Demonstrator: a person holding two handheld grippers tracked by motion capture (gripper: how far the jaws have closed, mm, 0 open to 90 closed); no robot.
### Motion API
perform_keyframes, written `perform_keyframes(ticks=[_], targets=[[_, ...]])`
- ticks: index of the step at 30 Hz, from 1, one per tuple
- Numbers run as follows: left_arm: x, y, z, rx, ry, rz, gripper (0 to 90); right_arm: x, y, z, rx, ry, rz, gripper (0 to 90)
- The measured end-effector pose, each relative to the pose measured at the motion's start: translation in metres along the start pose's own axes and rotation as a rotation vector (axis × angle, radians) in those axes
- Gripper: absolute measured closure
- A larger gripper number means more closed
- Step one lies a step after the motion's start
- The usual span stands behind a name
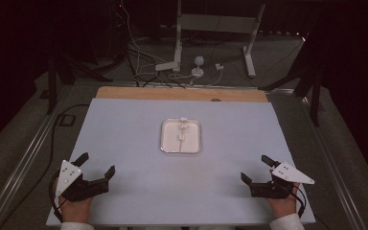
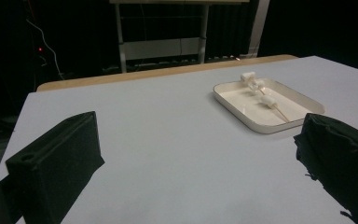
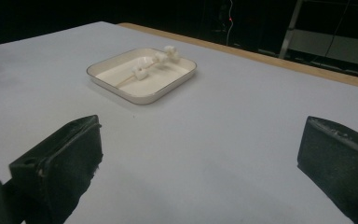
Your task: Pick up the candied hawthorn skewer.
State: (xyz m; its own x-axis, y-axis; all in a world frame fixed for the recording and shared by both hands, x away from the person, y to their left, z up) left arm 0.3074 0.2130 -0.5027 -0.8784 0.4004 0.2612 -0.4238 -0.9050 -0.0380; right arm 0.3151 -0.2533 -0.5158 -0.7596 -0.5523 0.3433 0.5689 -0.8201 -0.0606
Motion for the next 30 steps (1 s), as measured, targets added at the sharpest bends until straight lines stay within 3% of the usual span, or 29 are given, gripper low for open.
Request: perform_keyframes(ticks=[4, 6, 16, 30], targets=[[0.001, 0.001, 0.001, 0.003, -0.003, 0.000, 0.6, 0.001, 0.000, 0.001, -0.006, 0.007, -0.007, 0.0], [0.002, 0.001, 0.005, 0.025, -0.003, -0.006, 0.6, 0.001, 0.000, 0.001, -0.009, 0.005, -0.009, 0.0], [0.001, -0.001, 0.024, 0.018, 0.001, 0.018, 0.6, 0.000, -0.002, 0.000, -0.012, -0.005, -0.014, 0.0], [-0.034, 0.013, 0.049, 0.003, -0.031, -0.008, 0.6, -0.001, 0.000, -0.001, -0.027, -0.007, -0.016, 0.0]])
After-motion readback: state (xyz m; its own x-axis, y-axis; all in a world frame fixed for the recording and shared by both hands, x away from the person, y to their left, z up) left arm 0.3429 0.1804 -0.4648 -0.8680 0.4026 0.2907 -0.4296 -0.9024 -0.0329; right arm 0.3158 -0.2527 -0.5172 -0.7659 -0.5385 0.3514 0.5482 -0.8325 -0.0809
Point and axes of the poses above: each handheld gripper's, and its own axes: x roughly backward along the jaws, z roughly out of its top, y roughly to its right, the point moved 10 cm from there along -x, roughly forward along the jaws, and after that the axes turned 4 degrees about -x, right-handed, at the moved point
